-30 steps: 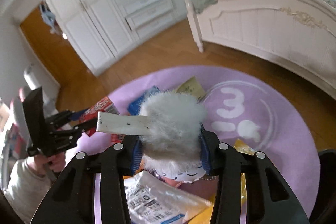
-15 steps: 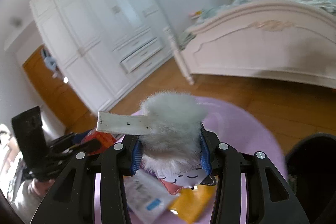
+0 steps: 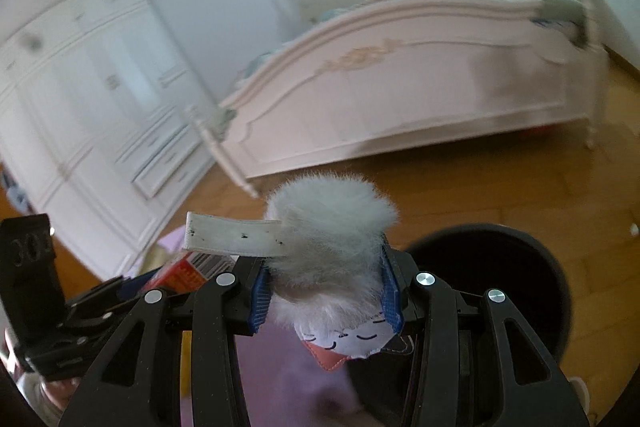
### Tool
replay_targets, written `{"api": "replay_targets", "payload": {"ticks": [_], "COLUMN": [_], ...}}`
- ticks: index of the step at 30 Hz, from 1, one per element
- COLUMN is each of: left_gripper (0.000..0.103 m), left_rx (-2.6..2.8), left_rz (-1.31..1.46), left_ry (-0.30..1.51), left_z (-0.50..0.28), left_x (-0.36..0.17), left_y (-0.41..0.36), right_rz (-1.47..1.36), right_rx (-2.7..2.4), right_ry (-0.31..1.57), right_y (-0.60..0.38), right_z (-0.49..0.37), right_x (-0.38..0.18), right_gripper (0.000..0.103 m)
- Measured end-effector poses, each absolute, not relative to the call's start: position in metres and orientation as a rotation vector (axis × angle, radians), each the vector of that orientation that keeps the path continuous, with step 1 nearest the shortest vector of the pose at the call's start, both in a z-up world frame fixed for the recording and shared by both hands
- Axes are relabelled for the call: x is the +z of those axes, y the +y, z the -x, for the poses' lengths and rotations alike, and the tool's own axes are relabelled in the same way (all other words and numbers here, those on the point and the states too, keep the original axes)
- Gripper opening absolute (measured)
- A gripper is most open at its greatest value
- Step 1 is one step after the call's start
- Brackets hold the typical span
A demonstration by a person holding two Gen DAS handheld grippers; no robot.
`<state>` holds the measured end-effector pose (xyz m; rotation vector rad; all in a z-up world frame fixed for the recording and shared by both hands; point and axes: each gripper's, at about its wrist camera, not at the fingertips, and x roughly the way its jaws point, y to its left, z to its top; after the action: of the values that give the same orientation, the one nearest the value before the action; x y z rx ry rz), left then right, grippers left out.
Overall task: Collect trash
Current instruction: 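Move both tools over the black bin and open them to drop the items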
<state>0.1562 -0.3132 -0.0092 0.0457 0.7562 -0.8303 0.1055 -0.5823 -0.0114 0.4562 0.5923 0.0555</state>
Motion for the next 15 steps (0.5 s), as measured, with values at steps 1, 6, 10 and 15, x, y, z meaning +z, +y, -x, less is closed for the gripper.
{"api": "replay_targets", "payload": {"ticks": [1, 6, 10, 15], "left_gripper": [0.049, 0.049, 0.049, 0.049], "left_rx": [-0.837, -0.864, -0.878, -0.882], "left_rz": [-0.052, -0.077, -0.095, -0.119], "left_ry": [0.763, 0.804, 0.83, 0.854], "left_z": [-0.155, -0.159, -0.163, -0.166], "left_x": [-0.012, -0.03, -0.041, -0.052], "left_y": [-0.319, -0.356, -0.378, -0.394], "right_rz": [-0.465, -0.509, -0.535, -0.546], "right_rx": [0.043, -0.007, -0.028, -0.043], "right_ry": [0.597, 0.632, 0.663, 0.689], "right_y": [-0.59, -0.617, -0.626, -0.635], "right_z": [-0.104, -0.099, -0.098, -0.099], "right_x": [-0.017, -0.049, -0.071, -0.089], "right_gripper": [0.044, 0.044, 0.044, 0.045]}}
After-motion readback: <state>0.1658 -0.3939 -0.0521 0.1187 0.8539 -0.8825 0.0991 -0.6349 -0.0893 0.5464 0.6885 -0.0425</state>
